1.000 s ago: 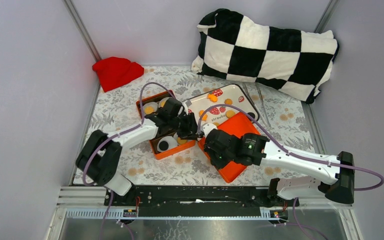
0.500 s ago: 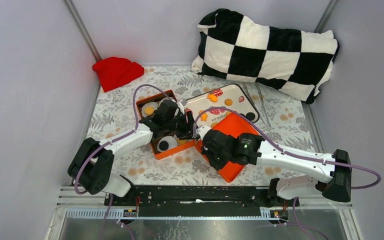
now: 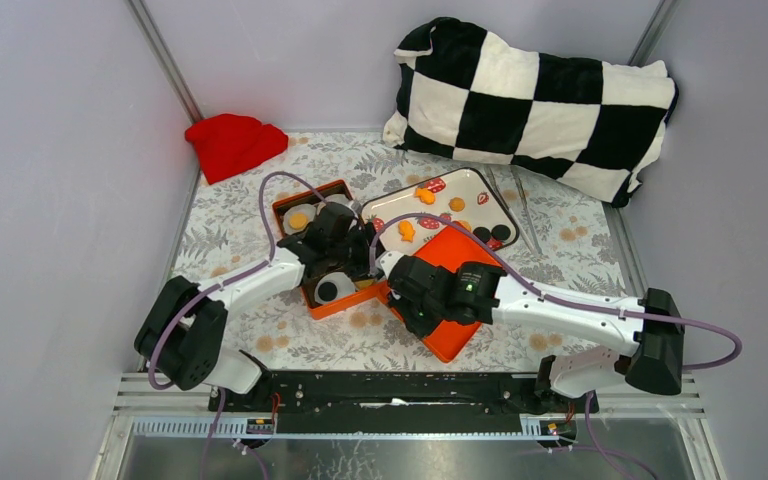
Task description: Pack the cookies
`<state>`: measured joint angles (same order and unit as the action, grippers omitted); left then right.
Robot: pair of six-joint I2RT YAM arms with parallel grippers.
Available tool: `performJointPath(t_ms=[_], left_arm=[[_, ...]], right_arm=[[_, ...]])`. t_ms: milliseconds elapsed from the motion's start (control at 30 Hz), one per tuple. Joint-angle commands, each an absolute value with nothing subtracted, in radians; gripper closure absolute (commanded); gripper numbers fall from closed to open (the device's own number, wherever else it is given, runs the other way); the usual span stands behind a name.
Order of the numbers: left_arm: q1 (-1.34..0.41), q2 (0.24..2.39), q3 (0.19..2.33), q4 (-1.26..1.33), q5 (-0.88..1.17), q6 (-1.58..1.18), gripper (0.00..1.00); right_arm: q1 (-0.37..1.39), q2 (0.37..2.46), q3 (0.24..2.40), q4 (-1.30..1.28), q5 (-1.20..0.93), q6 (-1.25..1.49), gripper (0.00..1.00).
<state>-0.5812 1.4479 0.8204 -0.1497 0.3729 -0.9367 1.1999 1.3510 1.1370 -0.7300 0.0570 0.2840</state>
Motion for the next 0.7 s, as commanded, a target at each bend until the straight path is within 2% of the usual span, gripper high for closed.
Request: performJointPath(t_ms=[0,300,467,667], left_arm=[[-0.56,1.413,0.878,-0.215,0.26,-0.934,0.43],[-0.558,1.403,0.936,-0.213,0.32,-0.906,0.43],[-0.558,1.39,0.879,-0.184,0.41,-0.893,0.42],[-0.558,1.368,0.819,-0.228,0.403,-0.842,0.43]], right_arm=[[1.207,1.356,1.173,-0.678,0.026,0.26,1.0],[1.207,1.41,1.187,-0.636,-0.01,0.255,1.0],[1.207,1.388,1.212,-0.626,0.083,0.234,1.0],[1.207,1.343,1.217,-0.636,0.101,0.235,1.0]])
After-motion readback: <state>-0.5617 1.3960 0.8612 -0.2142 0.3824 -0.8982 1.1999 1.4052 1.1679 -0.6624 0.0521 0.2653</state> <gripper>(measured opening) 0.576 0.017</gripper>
